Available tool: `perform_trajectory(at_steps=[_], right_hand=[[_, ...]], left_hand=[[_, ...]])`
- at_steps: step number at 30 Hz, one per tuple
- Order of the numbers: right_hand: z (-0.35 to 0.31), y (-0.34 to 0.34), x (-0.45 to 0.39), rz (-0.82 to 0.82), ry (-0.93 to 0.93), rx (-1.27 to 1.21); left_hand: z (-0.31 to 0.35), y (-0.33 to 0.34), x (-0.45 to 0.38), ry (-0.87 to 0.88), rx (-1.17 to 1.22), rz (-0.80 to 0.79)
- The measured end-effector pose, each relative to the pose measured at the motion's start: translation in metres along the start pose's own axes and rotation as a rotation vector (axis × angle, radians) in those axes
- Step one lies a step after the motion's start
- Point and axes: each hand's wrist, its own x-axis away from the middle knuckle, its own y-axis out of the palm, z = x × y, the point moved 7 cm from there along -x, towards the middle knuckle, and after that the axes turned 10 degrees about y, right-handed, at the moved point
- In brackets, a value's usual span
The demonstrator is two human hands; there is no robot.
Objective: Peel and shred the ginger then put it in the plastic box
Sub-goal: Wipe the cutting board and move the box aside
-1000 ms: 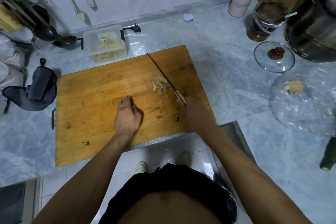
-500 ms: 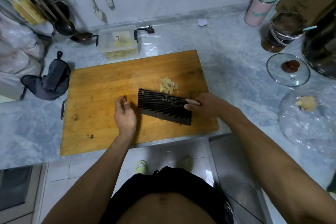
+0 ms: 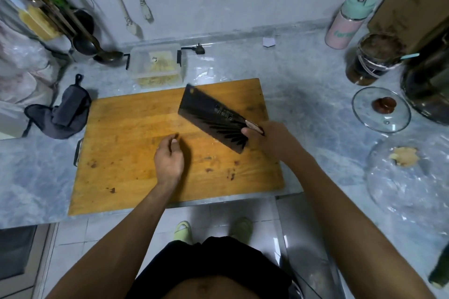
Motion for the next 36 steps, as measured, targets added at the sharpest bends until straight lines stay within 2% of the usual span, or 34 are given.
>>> perform_trajectory(at_steps=[2,6,10,13,18,22,30,36], right_hand=[[0.009,-0.002,0.017,0.089,0.077,-0.216],[0.050,0.007,0.045,0.215,0.354,-0.581],[0.079,0.034,0.058,0.178,0.488,-0.618],[0.087,0.054,0.060,0.161,0.562,-0.613],[0.071,0.068,0.056,0.137,0.528,-0.554],[0.053,0.065,0.045,0.135,0.491,-0.521],[0.038,0.068,0.017,0.115,0.459,-0.425],[0.016,0.090,0.013,0.054,0.408,-0.509]], left_hand=[[0.006,0.006,-0.009,0.061,-0.043,-0.029],[0.017,0.022,-0.038,0.209,-0.180,-0.139],[0.014,0.040,-0.059,0.199,-0.327,-0.238],[0.019,0.052,-0.060,0.214,-0.405,-0.224],[0.032,0.072,-0.051,0.203,-0.401,-0.159],[0.052,0.102,-0.039,0.179,-0.293,-0.157],[0.072,0.126,-0.041,0.119,-0.198,-0.044],[0.069,0.127,-0.042,0.105,-0.057,-0.008]])
